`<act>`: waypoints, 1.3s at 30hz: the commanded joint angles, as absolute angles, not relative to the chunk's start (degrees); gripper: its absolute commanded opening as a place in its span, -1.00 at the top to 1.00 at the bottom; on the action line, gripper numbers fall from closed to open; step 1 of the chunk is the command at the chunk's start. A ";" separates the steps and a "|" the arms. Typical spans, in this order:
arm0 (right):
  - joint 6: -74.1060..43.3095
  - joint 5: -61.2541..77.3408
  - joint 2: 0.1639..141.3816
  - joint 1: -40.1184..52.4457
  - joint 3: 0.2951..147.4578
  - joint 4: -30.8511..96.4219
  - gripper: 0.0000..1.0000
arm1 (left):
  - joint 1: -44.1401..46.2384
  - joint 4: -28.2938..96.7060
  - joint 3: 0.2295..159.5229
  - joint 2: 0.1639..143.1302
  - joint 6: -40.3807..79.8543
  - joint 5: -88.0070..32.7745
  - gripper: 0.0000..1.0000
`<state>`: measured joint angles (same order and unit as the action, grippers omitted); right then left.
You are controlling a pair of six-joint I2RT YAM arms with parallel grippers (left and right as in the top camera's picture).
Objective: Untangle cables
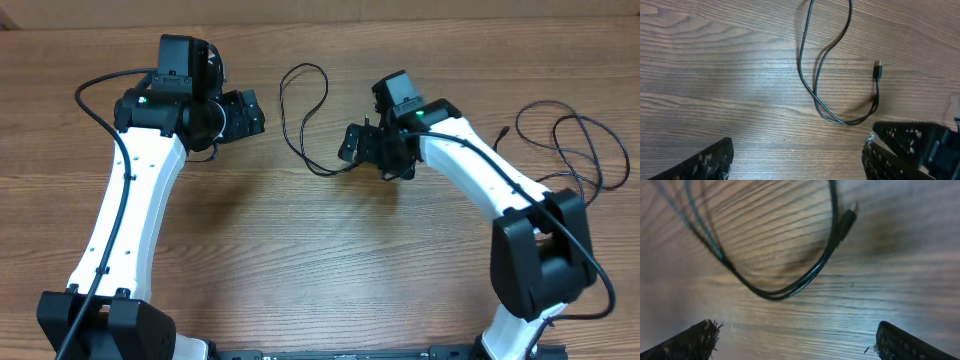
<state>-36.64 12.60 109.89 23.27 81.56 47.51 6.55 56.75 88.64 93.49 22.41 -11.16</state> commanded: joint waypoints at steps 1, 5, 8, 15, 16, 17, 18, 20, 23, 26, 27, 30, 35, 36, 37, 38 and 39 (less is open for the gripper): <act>-51.33 11.11 111.77 23.57 81.36 46.65 -0.99 | 6.70 57.19 89.23 92.55 23.33 -9.93 -0.63; -54.26 11.84 114.65 23.70 81.36 44.69 -0.89 | 6.76 57.49 89.23 92.55 23.33 -9.93 -0.64; -54.28 12.05 116.46 24.14 81.36 43.42 -0.79 | 6.76 57.84 89.23 92.55 23.33 -9.91 -0.64; -57.32 12.05 118.76 24.51 81.36 41.15 -0.38 | 6.76 57.89 89.23 92.58 23.33 -9.93 -0.63; -57.30 12.03 118.85 24.53 81.36 41.04 -0.25 | 6.76 57.89 89.23 92.58 23.33 -9.96 -0.63; -57.25 11.99 119.02 24.56 81.36 40.73 -0.16 | 6.76 57.89 89.23 92.58 23.33 -9.96 -0.64; -57.30 12.01 119.07 24.62 81.36 40.66 -0.02 | 6.76 57.89 89.23 92.58 23.35 -9.96 -0.63; -57.47 12.01 119.09 24.73 81.36 40.36 0.11 | 6.76 57.89 89.23 92.58 23.35 -9.96 -0.64; -57.45 11.94 119.09 25.08 81.36 40.14 0.34 | 6.76 57.89 89.23 92.58 23.35 -10.09 -0.63; -57.45 11.40 119.09 25.50 81.36 40.18 0.73 | 6.76 57.89 89.23 92.58 23.35 -10.11 -0.62; -57.45 10.90 119.09 25.82 81.36 40.29 0.78 | 6.76 57.95 89.23 92.58 23.35 -10.13 -0.62; -57.43 8.86 119.09 26.35 81.36 40.93 0.92 | 6.76 58.24 89.23 92.55 23.35 -10.13 -0.62; -53.80 6.68 118.93 26.48 81.45 41.19 0.92 | 6.76 58.43 89.23 92.55 23.35 -10.11 -0.63; -52.36 6.33 118.78 26.20 81.56 41.21 0.92 | 6.76 58.43 89.23 92.55 23.35 -10.11 -0.62; -50.22 5.98 118.37 25.71 81.78 41.32 0.93 | 6.79 58.46 89.23 92.58 23.35 -10.11 -0.62; -48.14 5.63 117.86 25.17 82.06 41.60 0.93 | 6.79 58.52 89.23 92.55 23.35 -10.13 -0.62; -46.26 4.91 117.03 24.40 82.59 42.35 0.93 | 6.79 58.54 89.23 92.58 23.35 -10.11 -0.62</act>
